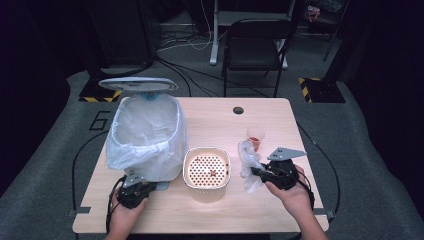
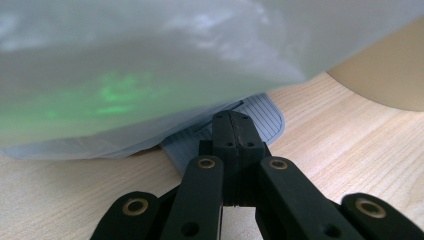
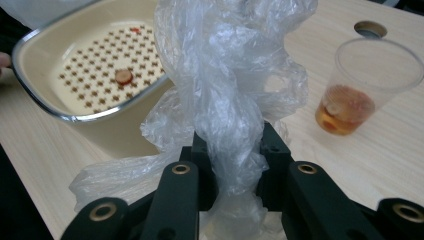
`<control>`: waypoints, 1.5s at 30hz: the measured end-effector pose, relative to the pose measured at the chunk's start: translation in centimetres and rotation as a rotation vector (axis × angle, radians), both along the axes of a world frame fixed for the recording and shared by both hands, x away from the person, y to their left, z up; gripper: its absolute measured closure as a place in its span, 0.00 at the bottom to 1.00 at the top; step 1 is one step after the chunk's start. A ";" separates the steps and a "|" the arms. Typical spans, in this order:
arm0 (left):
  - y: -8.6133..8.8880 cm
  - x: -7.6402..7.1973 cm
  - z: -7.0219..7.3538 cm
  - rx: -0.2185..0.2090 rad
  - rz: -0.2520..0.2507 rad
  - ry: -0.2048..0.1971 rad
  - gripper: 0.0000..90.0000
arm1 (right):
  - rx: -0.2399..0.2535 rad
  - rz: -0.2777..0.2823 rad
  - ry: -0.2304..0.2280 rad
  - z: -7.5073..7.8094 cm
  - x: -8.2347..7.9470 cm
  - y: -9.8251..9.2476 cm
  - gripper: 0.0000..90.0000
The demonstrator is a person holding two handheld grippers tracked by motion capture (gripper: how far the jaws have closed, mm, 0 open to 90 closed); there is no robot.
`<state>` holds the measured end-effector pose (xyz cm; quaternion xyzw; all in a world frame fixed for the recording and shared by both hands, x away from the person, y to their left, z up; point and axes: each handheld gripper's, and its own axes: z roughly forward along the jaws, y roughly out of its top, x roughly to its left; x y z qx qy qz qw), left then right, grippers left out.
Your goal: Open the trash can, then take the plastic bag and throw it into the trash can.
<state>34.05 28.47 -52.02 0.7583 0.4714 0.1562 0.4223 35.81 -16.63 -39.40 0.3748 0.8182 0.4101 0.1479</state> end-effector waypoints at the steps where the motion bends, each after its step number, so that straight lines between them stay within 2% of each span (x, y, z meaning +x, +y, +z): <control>1: 0.0 0.0 0.0 0.000 0.000 0.000 1.00 | 0.000 0.000 0.000 0.0 0.0 0.0 0.83; 3: -0.2 -0.1 0.0 0.022 -0.001 -0.015 1.00 | -0.002 0.014 -0.014 1.1 0.3 0.4 0.83; 4: -0.2 -0.2 0.0 0.021 -0.001 -0.013 1.00 | -0.002 0.014 -0.014 1.1 0.3 0.4 0.83; 5: -0.1 -0.1 -0.1 0.004 0.003 -0.010 1.00 | -0.001 0.024 -0.023 1.7 0.4 0.7 0.83; 6: -0.1 -0.1 -0.1 0.004 0.003 -0.010 1.00 | -0.001 0.024 -0.023 1.7 0.4 0.7 0.83; 7: 0.2 0.0 -0.1 -0.022 -0.004 0.005 1.00 | 0.006 0.037 -0.026 2.5 0.5 1.1 0.83; 8: 0.2 0.0 -0.1 -0.022 -0.004 0.005 1.00 | 0.008 0.042 -0.028 2.8 0.6 1.2 0.83; 9: 0.5 0.2 -0.1 -0.058 -0.004 0.029 1.00 | 0.011 0.051 -0.035 3.1 0.7 1.4 0.83; 12: 0.7 0.4 -0.1 -0.078 0.000 0.049 1.00 | 0.021 0.059 -0.044 3.9 0.8 1.8 0.83; 13: 1.0 0.6 -0.1 -0.098 -0.020 0.066 1.00 | 0.034 0.072 -0.052 4.5 1.0 2.2 0.83; 15: 1.0 0.6 -0.1 -0.101 -0.013 0.068 1.00 | 0.052 0.093 -0.060 5.0 1.1 2.6 0.83; 17: 1.0 0.6 0.0 -0.079 -0.022 0.065 1.00 | 0.063 0.110 -0.063 5.5 1.2 3.1 0.83; 19: 0.9 0.6 0.0 -0.079 -0.027 0.064 1.00 | 0.064 0.122 -0.068 5.8 1.3 3.4 0.83; 20: 0.6 0.4 0.1 -0.062 -0.003 0.055 1.00 | 0.064 0.140 -0.076 6.4 1.6 4.2 0.83; 21: 0.6 0.4 0.1 -0.062 -0.003 0.055 1.00 | 0.059 0.147 -0.082 6.6 1.7 4.6 0.83; 22: 0.4 0.3 0.0 -0.041 -0.007 0.037 1.00 | 0.056 0.160 -0.088 6.9 1.9 5.1 0.83; 24: 0.4 0.3 0.0 -0.042 -0.006 0.032 1.00 | 0.056 0.166 -0.089 7.1 2.0 5.5 0.83; 29: 0.0 0.1 0.1 0.005 -0.012 0.009 1.00 | 0.031 0.213 -0.105 8.2 3.3 8.4 0.83; 36: 0.2 0.2 0.1 -0.003 -0.019 0.019 1.00 | 0.021 0.254 -0.112 9.2 4.3 10.6 0.82; 37: 0.2 0.2 0.1 -0.003 -0.023 0.022 1.00 | 0.025 0.262 -0.116 9.5 4.6 11.4 0.82; 42: 0.0 0.1 0.2 -0.001 -0.018 0.021 1.00 | 0.047 0.290 -0.126 10.3 5.4 12.8 0.82; 45: 0.0 0.1 0.1 -0.001 -0.005 0.021 1.00 | 0.043 0.299 -0.120 10.6 5.8 13.8 0.82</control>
